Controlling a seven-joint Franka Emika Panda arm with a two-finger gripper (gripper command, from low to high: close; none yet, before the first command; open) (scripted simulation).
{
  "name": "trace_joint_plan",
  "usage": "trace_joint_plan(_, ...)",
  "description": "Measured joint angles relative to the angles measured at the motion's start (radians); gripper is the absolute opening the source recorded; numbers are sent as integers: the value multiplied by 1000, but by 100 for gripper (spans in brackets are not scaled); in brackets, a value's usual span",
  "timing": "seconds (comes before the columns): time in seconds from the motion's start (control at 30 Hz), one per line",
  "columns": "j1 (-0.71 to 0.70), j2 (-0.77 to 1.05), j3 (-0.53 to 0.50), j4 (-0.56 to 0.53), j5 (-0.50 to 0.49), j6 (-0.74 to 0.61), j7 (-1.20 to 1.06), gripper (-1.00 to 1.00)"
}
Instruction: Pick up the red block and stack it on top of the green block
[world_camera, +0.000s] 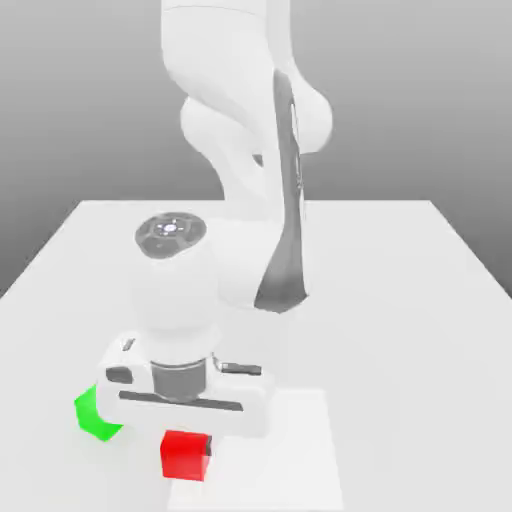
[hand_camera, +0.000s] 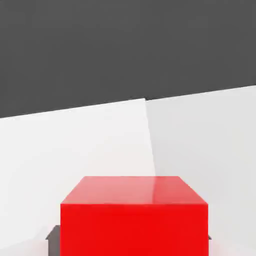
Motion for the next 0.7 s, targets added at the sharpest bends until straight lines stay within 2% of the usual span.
trace_joint_plan(0.2,7,-184,-28,-31,-48,-153,27,-100)
trace_joint_plan(0.43,-108,-279,-88,-77,-49,-201,-101,-100)
trace_joint_plan(0.63,-207,-354,-141,-118,-90,-235,-189,-100)
trace_joint_plan(0.7,-228,-336,-151,-124,-87,-210,-213,-100)
